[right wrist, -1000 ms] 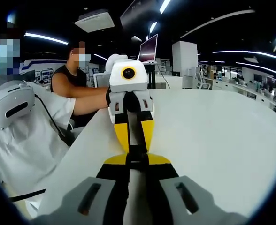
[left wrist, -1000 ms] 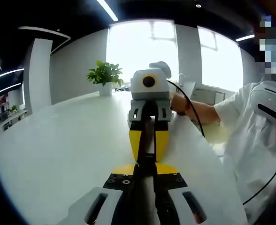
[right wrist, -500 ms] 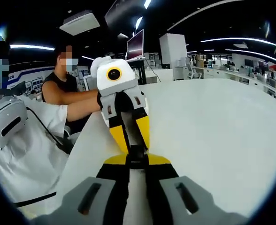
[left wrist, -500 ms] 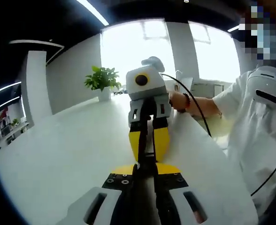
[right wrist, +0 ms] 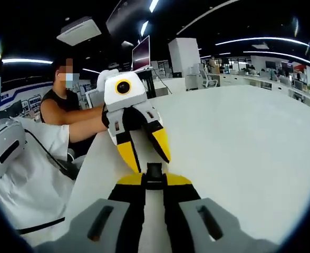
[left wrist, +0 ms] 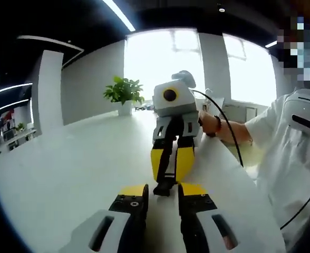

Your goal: Snap the two parts of the plastic buckle together until the buckle closes and remains connected.

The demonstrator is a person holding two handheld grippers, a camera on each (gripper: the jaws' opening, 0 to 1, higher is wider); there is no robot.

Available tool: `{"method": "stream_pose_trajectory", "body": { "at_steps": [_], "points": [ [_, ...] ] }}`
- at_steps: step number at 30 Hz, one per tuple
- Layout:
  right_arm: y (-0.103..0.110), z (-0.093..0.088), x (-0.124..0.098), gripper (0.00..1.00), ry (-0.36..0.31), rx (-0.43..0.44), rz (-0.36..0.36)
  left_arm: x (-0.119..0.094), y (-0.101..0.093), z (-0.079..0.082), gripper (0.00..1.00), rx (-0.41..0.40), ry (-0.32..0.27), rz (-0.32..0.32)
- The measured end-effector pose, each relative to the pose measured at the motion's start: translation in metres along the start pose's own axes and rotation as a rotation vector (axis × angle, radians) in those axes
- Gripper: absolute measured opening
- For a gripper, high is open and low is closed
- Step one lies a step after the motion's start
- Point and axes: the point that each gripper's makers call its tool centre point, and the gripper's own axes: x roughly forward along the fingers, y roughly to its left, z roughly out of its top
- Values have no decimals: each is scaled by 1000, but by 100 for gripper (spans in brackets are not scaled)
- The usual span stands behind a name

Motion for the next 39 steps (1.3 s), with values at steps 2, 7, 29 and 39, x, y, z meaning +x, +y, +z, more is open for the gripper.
{"method": "stream_pose_trajectory", "body": {
  "at_steps": [2,7,29,39],
  "points": [
    [-1,0,-1,11,2,4,-2,0,-9,5,35,-17,-29,-59],
    [-2,1,-1,11,-2,-12,-13,1,-7,14,65,-39,-87,-39],
    [-6,2,-3,11,7,-13,-33,-20,43,35,99,-8,-214,297],
    [-6,4,-3,11,-1,-24,-50,-36,64,40,99,-40,-257,395]
  ]
}}
